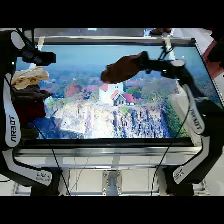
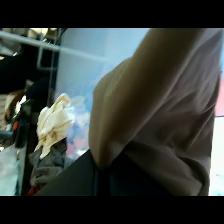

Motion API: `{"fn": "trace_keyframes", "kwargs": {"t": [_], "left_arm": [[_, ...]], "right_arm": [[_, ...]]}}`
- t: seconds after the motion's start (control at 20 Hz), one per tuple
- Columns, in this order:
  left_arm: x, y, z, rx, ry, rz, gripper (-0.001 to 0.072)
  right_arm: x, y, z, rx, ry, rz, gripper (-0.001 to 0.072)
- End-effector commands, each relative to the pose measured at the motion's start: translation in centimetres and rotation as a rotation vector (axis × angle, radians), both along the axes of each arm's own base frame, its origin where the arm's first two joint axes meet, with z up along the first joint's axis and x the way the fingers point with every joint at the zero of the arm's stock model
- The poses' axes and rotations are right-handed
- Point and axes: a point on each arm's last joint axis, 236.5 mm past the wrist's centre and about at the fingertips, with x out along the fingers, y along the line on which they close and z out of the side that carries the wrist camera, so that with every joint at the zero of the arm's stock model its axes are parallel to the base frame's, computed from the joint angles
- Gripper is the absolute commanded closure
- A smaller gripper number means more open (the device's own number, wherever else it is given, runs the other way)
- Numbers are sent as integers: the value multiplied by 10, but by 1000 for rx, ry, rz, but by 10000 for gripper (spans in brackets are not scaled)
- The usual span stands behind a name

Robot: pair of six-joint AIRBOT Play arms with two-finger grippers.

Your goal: Fold the shirts.

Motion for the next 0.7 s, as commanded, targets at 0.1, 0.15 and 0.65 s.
{"fn": "trace_keyframes", "kwargs": {"t": [0.1, 0.15, 0.65], "left_arm": [[2, -1, -3, -13, 2, 12, 695], [3, -1, -5, -23, 5, 24, 694], [0, -37, -12, -169, 39, -24, 695]], "right_arm": [[-64, -163, 24, -241, 165, -153, 689], [-84, -190, 22, -296, 219, -180, 689], [-356, -394, -15, -739, 1092, -437, 689]]}}
